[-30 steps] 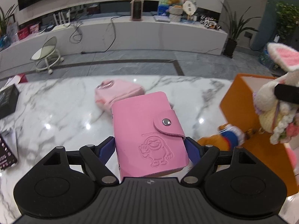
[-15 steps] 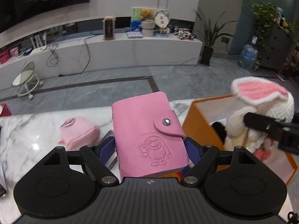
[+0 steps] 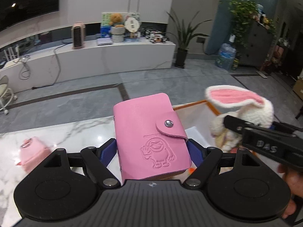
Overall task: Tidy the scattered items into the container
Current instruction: 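Carry the pink wallet and crocheted bunny with both tools over the orange box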
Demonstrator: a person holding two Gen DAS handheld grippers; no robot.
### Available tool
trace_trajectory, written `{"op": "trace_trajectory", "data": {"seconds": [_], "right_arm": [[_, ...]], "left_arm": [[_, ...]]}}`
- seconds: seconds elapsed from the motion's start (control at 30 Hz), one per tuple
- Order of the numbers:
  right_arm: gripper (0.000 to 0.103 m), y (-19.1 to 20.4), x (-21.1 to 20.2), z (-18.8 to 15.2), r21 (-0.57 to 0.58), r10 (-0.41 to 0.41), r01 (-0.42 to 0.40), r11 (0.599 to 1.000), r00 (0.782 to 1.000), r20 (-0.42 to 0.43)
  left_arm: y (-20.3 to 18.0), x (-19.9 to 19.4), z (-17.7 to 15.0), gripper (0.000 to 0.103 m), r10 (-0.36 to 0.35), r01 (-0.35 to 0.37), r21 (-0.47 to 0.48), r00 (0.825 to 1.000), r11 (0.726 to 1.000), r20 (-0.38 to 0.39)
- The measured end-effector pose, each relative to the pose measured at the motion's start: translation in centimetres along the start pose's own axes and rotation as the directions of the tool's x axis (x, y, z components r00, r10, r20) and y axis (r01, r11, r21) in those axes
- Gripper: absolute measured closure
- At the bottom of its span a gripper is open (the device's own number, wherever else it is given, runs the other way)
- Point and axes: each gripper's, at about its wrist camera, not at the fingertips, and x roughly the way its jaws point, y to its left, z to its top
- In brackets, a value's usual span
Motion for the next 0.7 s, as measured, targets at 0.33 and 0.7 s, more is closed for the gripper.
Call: {"op": "trace_trajectory", "data": {"seconds": [0.33, 0.7], "right_arm": [[0.043, -2.3, 1.6, -0.8, 0.022, -0.044, 0.046, 0.999, 0.995, -0.089], [0.043, -3.2, 3.5, -1.4, 0.046, -0.08, 0.086, 0.995, 0.988, -0.129]], "left_arm": [[-2.6, 2.3, 2.0, 0.01, -0.038, 0.038, -0.012, 0.999, 0.999, 0.007], [-3.9, 4.8, 1.9, 0.01, -0.08, 0.079, -0.016, 0.996, 0.997, -0.044]]}}
